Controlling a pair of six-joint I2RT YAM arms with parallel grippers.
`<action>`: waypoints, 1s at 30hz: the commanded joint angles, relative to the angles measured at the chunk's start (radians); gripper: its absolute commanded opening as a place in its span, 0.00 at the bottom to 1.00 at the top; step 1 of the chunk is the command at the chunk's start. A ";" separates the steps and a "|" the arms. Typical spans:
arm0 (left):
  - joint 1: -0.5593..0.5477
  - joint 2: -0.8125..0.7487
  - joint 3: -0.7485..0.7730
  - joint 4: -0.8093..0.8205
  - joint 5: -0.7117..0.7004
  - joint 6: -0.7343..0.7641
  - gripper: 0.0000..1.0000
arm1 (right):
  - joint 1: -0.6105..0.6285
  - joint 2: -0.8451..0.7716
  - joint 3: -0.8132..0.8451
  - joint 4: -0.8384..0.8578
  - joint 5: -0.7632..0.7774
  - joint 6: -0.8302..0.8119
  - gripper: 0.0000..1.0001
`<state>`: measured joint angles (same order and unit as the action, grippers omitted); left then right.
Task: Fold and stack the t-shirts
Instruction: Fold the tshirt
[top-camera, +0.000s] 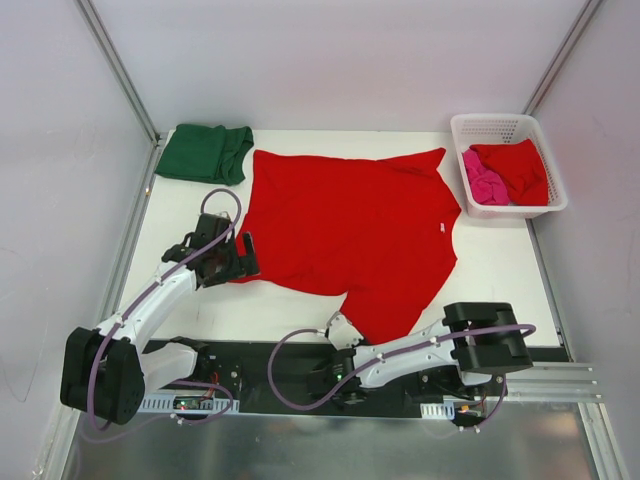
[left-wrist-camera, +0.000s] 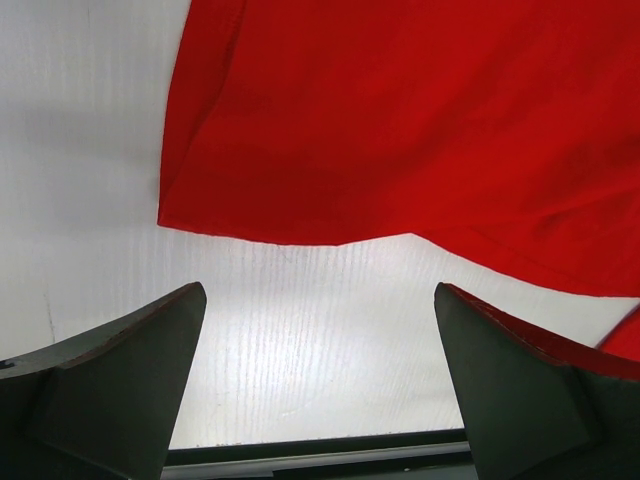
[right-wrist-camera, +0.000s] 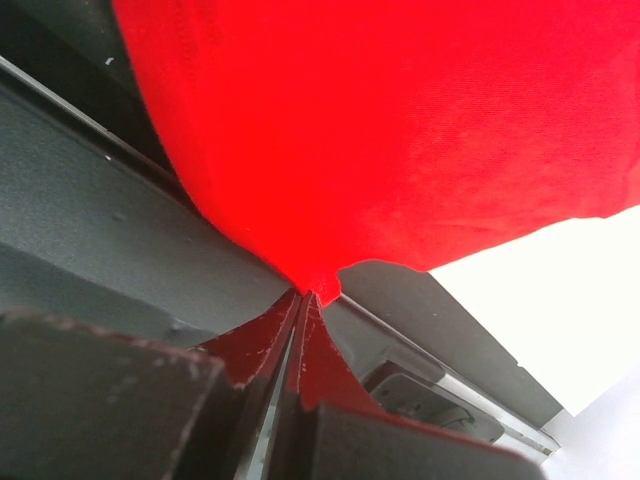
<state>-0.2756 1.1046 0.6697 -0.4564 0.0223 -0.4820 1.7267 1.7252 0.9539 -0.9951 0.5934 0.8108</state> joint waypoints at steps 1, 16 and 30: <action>-0.008 -0.035 -0.030 -0.001 0.010 -0.012 0.99 | -0.004 -0.056 0.039 -0.066 0.058 0.019 0.01; -0.008 -0.020 -0.032 0.021 -0.131 -0.030 0.99 | -0.032 -0.073 0.054 -0.071 0.079 -0.016 0.01; -0.008 0.066 -0.032 0.133 -0.183 0.003 0.96 | -0.058 -0.115 0.017 -0.048 0.079 -0.027 0.01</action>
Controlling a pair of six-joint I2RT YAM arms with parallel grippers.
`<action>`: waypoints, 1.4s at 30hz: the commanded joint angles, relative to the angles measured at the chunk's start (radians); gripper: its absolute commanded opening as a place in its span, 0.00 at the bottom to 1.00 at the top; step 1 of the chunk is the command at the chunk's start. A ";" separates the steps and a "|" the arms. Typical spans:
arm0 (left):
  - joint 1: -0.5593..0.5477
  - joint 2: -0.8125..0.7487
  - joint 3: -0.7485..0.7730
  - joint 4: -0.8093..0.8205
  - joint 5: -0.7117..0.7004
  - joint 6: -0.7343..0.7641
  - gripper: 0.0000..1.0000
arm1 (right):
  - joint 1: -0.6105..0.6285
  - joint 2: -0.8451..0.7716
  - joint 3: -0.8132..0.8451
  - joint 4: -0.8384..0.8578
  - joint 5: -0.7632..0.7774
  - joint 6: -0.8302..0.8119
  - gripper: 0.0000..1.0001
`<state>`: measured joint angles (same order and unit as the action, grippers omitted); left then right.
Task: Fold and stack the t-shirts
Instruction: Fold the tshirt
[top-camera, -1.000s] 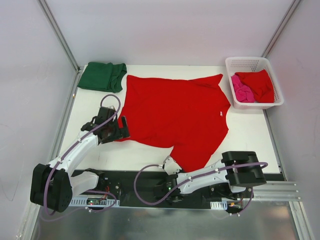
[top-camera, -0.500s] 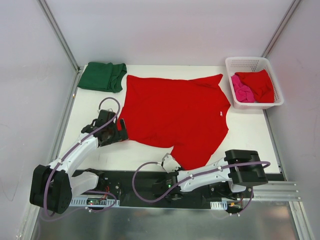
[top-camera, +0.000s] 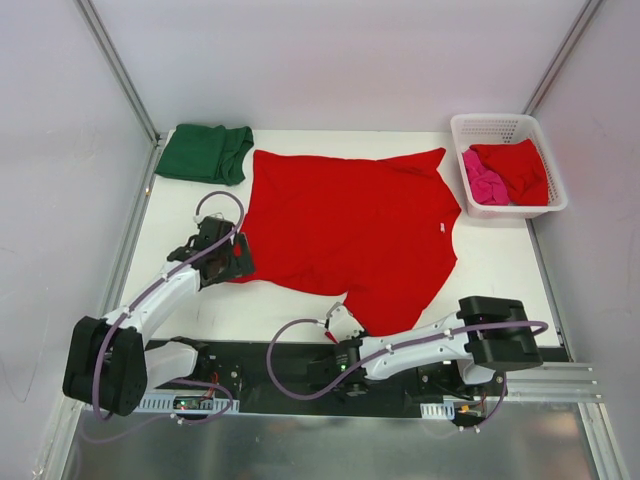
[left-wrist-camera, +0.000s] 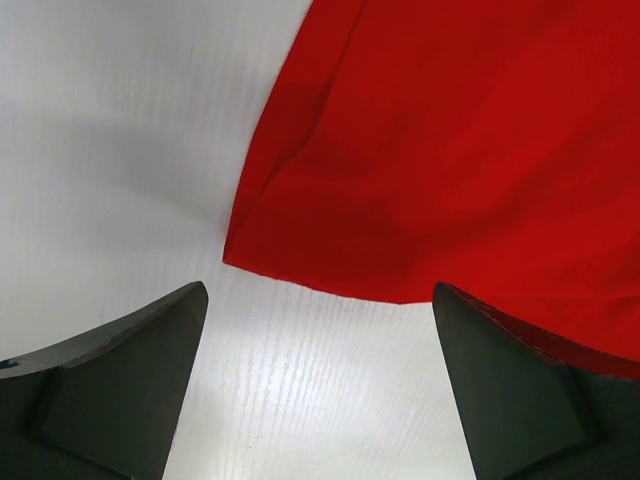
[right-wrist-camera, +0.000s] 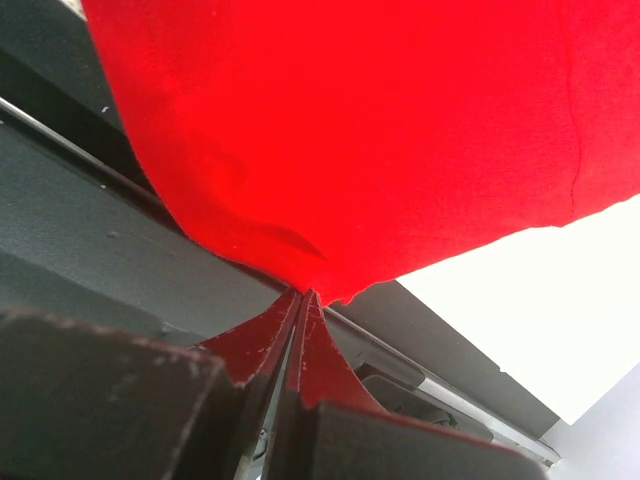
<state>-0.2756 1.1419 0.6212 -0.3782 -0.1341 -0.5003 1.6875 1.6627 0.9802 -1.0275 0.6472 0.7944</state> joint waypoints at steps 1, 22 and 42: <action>-0.008 0.036 0.023 0.059 -0.019 0.020 0.97 | -0.022 -0.052 -0.005 -0.014 0.026 -0.021 0.01; -0.008 0.190 0.057 0.098 -0.016 0.008 0.98 | -0.057 -0.078 -0.014 -0.011 0.020 -0.035 0.01; -0.008 0.222 0.068 0.098 -0.006 0.012 0.29 | -0.058 -0.063 0.005 -0.023 0.017 -0.037 0.01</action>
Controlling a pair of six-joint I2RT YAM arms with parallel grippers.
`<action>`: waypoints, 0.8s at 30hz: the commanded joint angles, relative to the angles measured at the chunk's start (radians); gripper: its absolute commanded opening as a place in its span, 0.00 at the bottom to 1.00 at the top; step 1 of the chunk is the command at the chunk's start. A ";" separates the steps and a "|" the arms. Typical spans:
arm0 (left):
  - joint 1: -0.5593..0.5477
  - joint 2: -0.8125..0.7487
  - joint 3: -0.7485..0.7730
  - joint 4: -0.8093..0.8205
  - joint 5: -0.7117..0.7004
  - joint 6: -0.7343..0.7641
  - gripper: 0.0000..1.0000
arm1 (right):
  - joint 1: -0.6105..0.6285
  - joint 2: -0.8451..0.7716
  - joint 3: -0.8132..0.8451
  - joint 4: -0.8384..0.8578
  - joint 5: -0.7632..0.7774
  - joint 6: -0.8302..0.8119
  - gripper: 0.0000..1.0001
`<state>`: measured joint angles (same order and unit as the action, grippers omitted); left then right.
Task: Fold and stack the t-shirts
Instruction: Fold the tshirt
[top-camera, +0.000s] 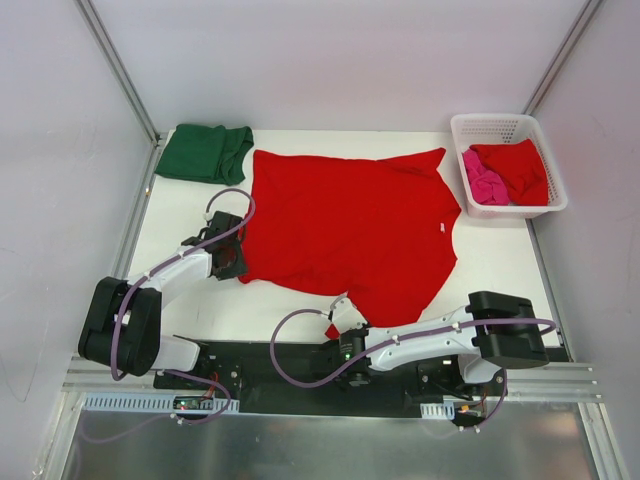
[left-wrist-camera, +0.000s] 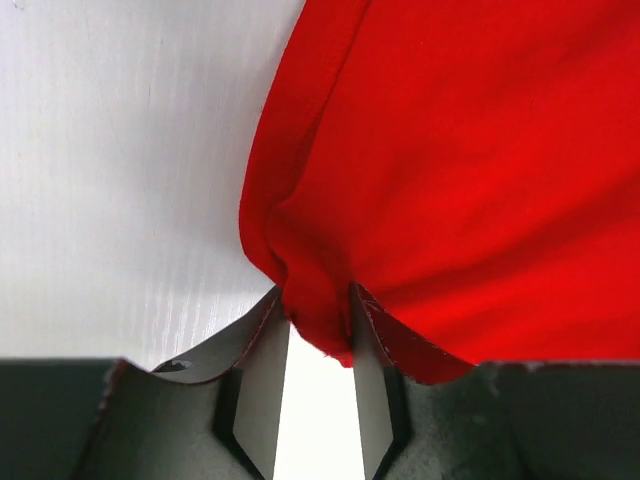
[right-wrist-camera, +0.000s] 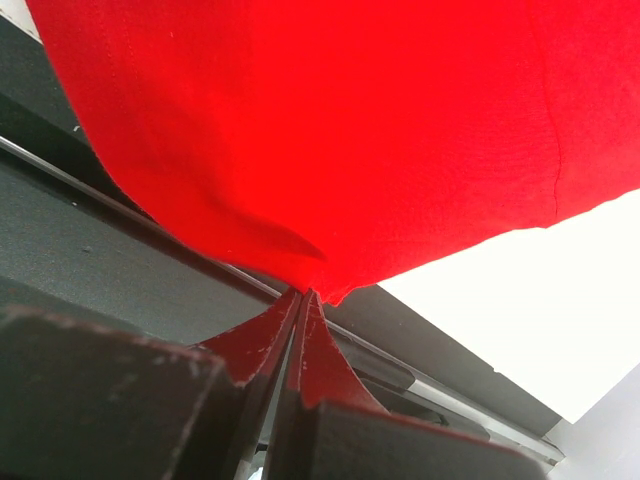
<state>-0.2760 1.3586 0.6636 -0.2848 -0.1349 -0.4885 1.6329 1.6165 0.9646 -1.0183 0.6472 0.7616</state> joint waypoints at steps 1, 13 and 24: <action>-0.008 0.005 0.025 0.004 -0.003 0.001 0.30 | -0.005 -0.015 0.020 -0.031 0.017 -0.005 0.01; -0.006 -0.001 0.025 0.004 0.006 0.007 0.23 | -0.005 -0.004 0.020 -0.023 0.012 -0.011 0.01; -0.008 -0.056 -0.001 -0.004 0.006 0.004 0.65 | -0.005 -0.012 0.010 -0.013 0.009 -0.007 0.01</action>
<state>-0.2760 1.3453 0.6632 -0.2848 -0.1310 -0.4808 1.6314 1.6165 0.9646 -1.0172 0.6460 0.7536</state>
